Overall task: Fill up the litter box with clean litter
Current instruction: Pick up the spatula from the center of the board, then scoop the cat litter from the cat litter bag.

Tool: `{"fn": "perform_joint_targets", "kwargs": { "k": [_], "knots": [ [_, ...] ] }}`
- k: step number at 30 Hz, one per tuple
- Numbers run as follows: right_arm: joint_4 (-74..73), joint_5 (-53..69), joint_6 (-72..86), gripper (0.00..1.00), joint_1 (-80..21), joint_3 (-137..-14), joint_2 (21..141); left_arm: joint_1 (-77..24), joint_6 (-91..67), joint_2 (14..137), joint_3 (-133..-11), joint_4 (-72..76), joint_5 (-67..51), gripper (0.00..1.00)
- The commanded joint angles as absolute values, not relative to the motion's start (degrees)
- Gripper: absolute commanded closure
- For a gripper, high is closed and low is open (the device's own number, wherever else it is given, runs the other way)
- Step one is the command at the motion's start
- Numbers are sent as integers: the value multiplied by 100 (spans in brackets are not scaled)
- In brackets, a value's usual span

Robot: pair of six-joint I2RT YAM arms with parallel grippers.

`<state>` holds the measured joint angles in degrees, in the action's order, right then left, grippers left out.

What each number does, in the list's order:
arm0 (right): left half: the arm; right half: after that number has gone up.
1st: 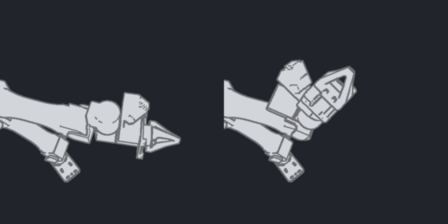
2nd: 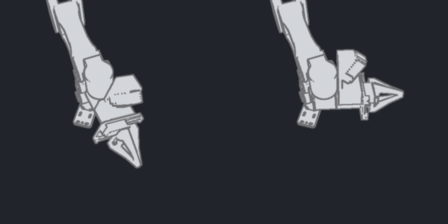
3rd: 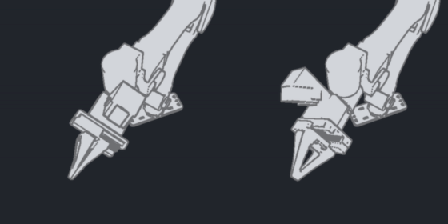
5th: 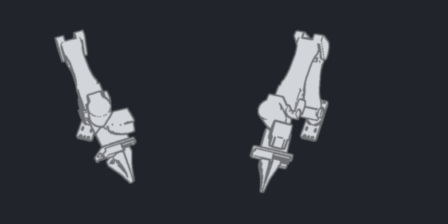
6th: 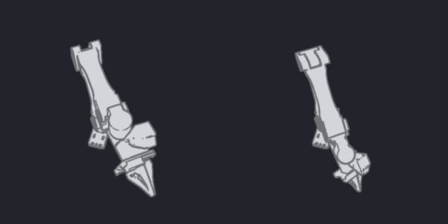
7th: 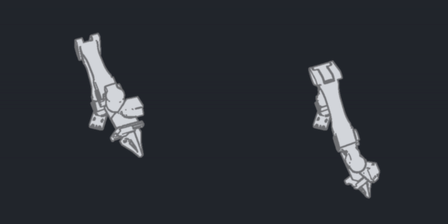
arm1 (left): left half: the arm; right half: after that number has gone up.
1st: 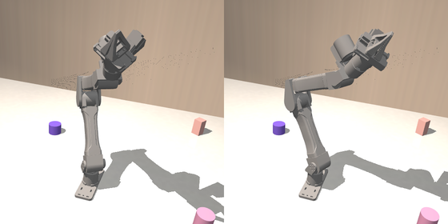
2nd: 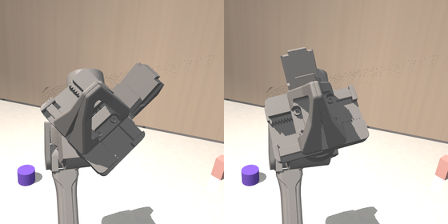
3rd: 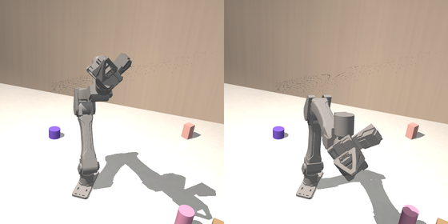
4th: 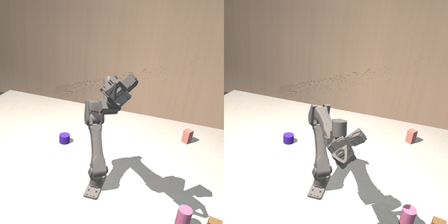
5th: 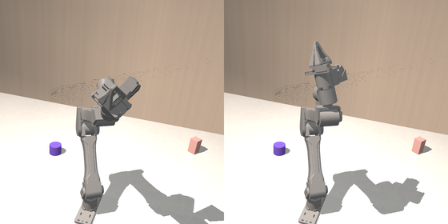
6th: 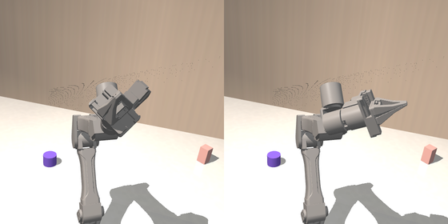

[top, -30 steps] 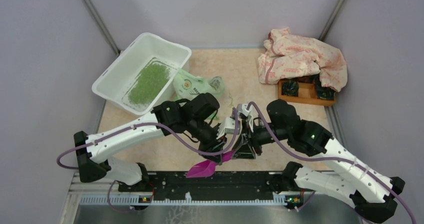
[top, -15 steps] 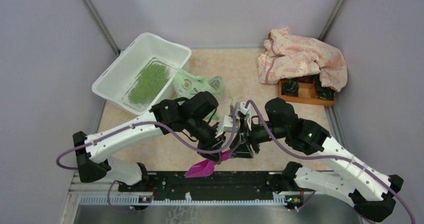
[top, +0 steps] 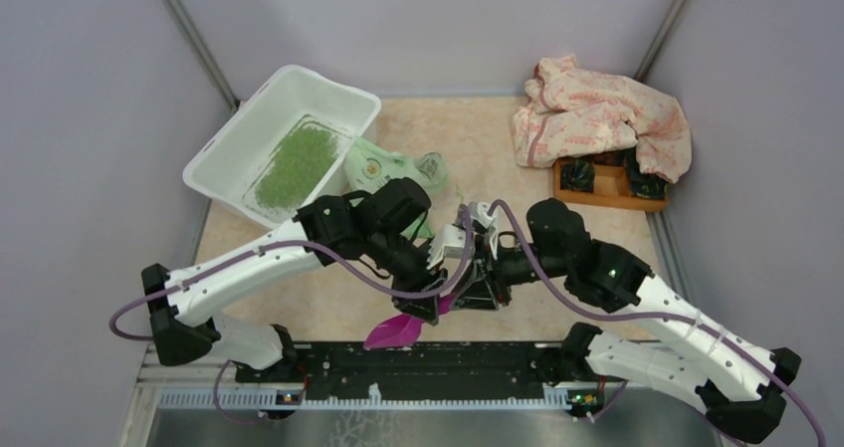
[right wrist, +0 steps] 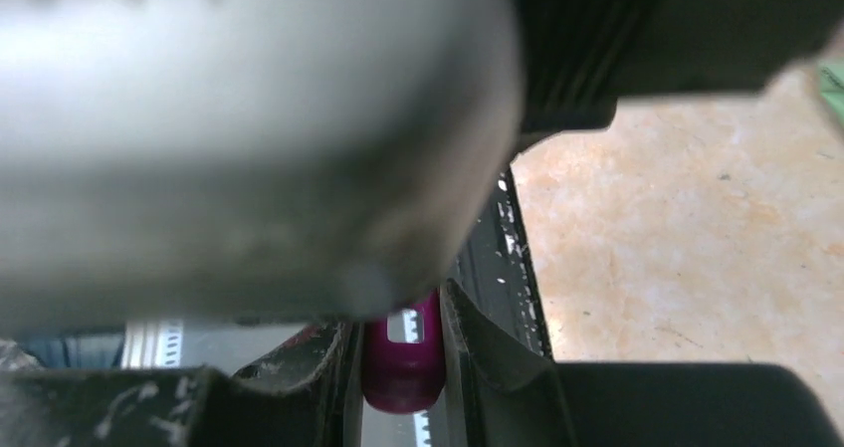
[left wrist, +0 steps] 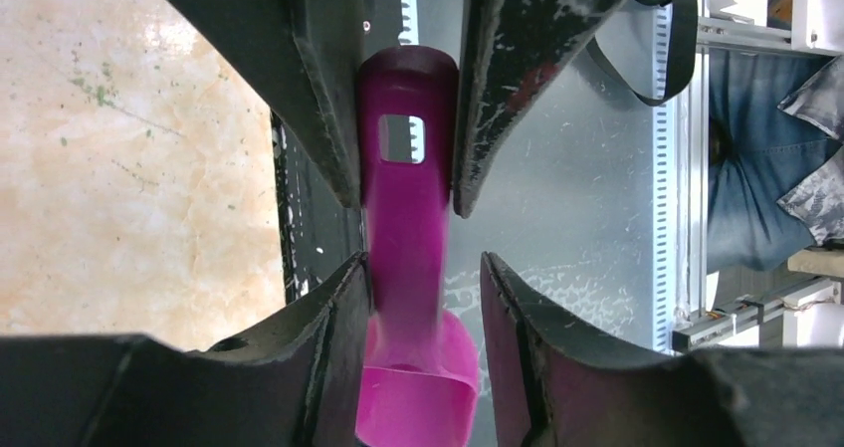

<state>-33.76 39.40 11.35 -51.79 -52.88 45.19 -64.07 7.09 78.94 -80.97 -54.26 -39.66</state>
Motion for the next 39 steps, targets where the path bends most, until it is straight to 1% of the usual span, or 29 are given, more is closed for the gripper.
{"fn": "perform_joint_targets", "kwargs": {
  "k": [1, 6, 11, 16, 18, 21, 26, 29, 33, 36, 39],
  "knots": [
    [-3116, 3592, 1101, 100, -5419, -5038, 4386, -6169, 524, 7603, -8277, -4497, -3942, 46],
    [-3092, 3062, 1235, 100, -5409, -5038, 4179, -5719, 250, 7144, -8051, -3994, -3865, 32],
    [-3420, 2248, 1066, 100, -5407, -5338, 4201, -5394, 145, 6682, -8218, -3843, -3264, 29],
    [-3677, 1514, 943, 100, -5397, -5838, 4322, -5088, -228, 6289, -8608, -3853, -1661, 19],
    [-3811, 957, 898, 100, -5390, -6143, 4425, -5015, -429, 6191, -8646, -3796, -1214, 18],
    [-4013, 251, 790, 100, -5301, -6679, 4659, -4936, -783, 6167, -8615, -3779, -887, 15],
    [-4584, -480, 689, 100, -4855, -7850, 5348, -4726, -1153, 6312, -8697, -3965, -539, 15],
    [-4991, -593, 699, 100, -4489, -8748, 5821, -4516, -1319, 6398, -8846, -4120, -416, 14],
    [-5631, -749, 552, 100, -4280, -9906, 6606, -3976, -1550, 6570, -9026, -4322, -543, 13],
    [-5916, -807, 367, 100, -4207, -10508, 7014, -3330, -1650, 6692, -9032, -4331, -993, 12],
    [-6029, -595, 151, 100, -4011, -10818, 7271, -2430, -1756, 6894, -8925, -4187, -1940, 12]
  ]
}}
